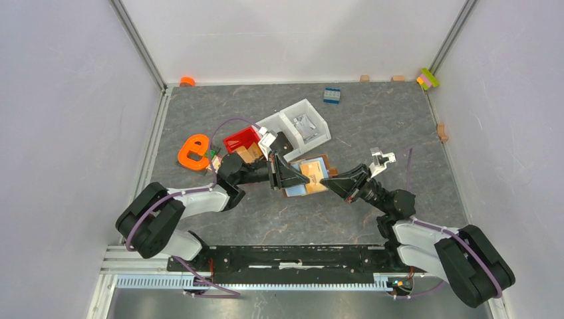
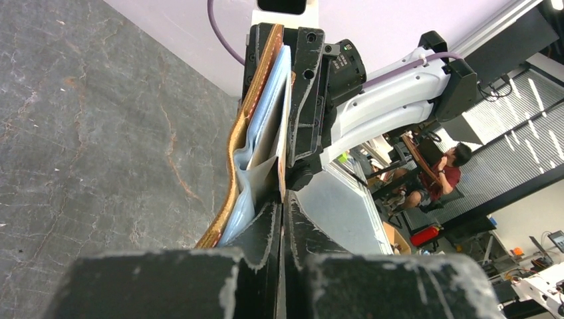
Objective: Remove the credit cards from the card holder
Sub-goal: Remove the credit card from the card holder.
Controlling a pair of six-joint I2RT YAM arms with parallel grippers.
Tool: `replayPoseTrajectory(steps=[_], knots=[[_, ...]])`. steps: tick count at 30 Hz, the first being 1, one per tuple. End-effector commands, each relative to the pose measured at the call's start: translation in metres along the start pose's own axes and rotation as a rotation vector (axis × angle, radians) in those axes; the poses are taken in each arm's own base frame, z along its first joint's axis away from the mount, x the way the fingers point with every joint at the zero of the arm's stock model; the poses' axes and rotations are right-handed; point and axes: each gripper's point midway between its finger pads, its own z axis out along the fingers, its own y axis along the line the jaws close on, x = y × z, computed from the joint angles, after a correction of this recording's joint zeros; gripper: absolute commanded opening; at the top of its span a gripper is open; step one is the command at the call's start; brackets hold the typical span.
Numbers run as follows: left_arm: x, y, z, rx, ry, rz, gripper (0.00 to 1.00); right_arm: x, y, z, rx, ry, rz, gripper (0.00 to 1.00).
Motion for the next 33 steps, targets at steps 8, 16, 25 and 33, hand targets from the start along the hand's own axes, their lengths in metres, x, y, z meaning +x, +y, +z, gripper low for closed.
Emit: replayPoseTrajectory(steps=[8,16,25,33], knots=[[-0.006,0.0,0.001,-0.035,-0.011,0.052,0.02,-0.018,0.027,0.003,-0.102,-0.046,-0.133,0.31],[-0.004,0.002,0.002,-0.038,0.001,0.038,0.02,-0.021,0.011,0.0,-0.02,-0.063,-0.139,0.01],[-0.005,0.004,0.001,-0.059,-0.003,0.05,0.02,-0.029,-0.005,-0.012,0.066,-0.118,-0.149,0.0],[-0.005,0.005,0.001,-0.067,-0.004,0.052,0.02,-0.031,-0.006,-0.016,0.073,-0.134,-0.131,0.0]])
